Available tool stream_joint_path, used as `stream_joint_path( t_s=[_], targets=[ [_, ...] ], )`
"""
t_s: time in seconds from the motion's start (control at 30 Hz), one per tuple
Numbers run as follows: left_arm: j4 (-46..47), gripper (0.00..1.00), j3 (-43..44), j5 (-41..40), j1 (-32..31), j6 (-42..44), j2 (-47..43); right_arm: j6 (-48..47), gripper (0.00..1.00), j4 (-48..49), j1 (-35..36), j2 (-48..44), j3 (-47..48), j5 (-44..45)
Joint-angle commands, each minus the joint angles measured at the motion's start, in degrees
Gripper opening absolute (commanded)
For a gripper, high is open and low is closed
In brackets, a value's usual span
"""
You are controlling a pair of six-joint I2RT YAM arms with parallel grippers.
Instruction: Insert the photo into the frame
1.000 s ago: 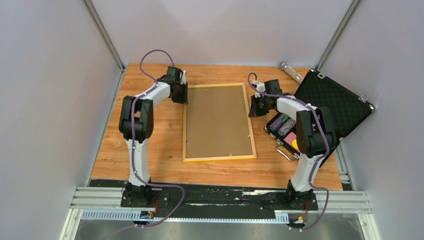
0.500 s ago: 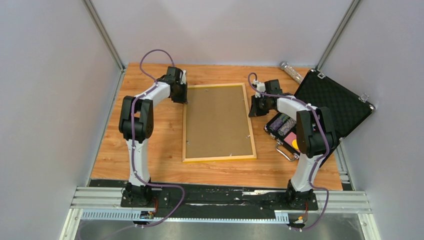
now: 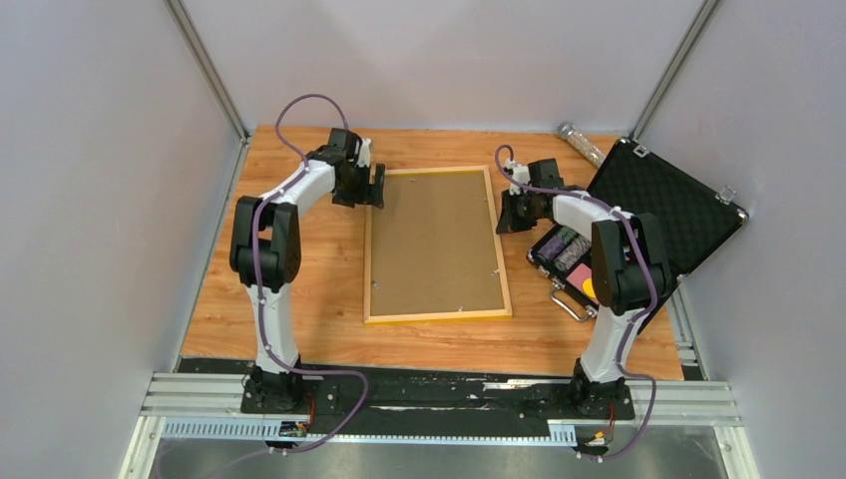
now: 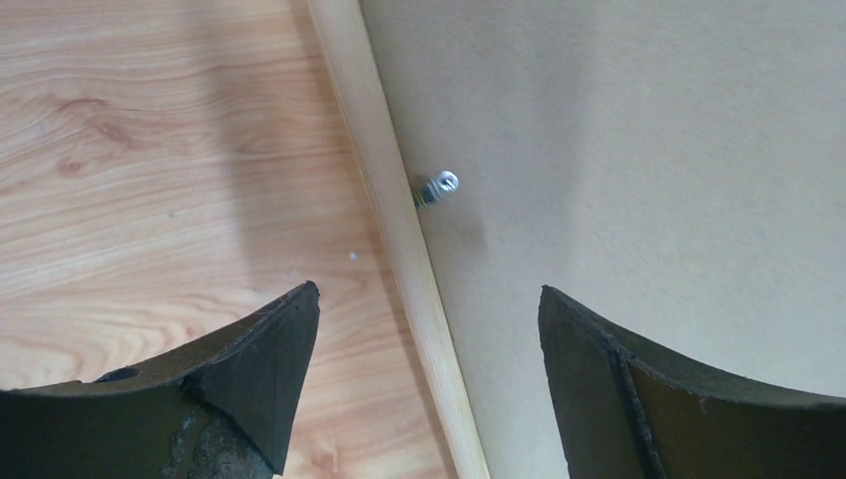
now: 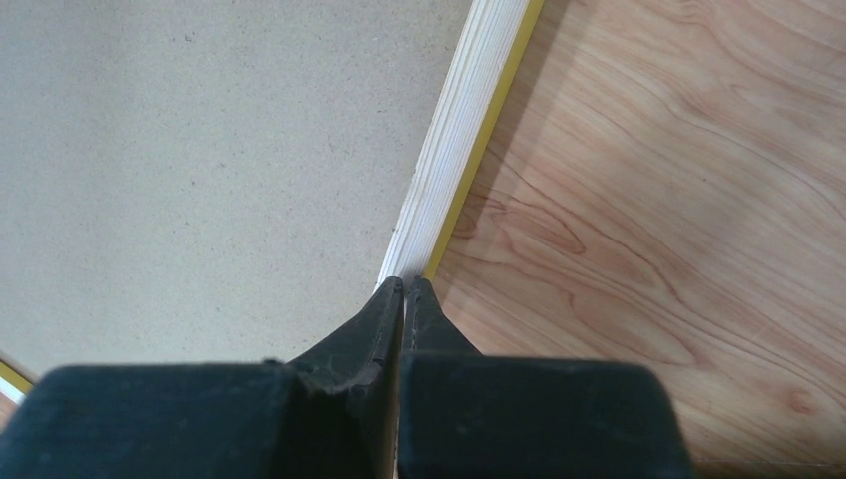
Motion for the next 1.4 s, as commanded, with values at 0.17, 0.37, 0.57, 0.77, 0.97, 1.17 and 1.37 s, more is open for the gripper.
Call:
stream_joint_path(
  t_s=[0.17, 0.37, 0.57, 0.77, 0.97, 1.17, 1.37],
  targets=[
    [-5.98, 0.91, -8.1, 9.62, -0.21, 6.63, -13.91, 1.64, 0.0, -3.28, -0.11, 1.86, 0.24, -0.67],
    [-8.02, 0.91, -13.66, 11.66, -0.3, 10.18, -18.55, 1.67, 0.06, -2.94, -0.15, 1.3, 0.28, -0.86],
    [-7.39, 0.91, -16.19, 10.1, -0.25, 12.57, -22.03, 3.38, 0.38, -1.68, -0.31, -1.58, -0.69, -1.61],
    [-6.95, 0.91, -17.03, 10.06, -0.27, 12.62, -22.6, 3.81, 0.42, -1.4, -0.17, -0.96, 0.15, -1.6],
    [-6.7, 0.91, -17.33, 10.51, -0.29, 12.19, -22.04, 4.16, 0.37, -1.44, -0.06, 1.98, 2.58, -0.84],
    [-6.77, 0.91, -17.56, 10.53, -0.3, 12.36, -22.36, 4.59, 0.31, -1.48, 0.77, 4.1, 3.96, 1.77],
    [-6.24, 0.91, -18.69, 10.49, -0.27, 12.6, -23.37, 4.79, 0.21, -1.5, 1.6, 5.34, 4.59, 4.79]
  ],
)
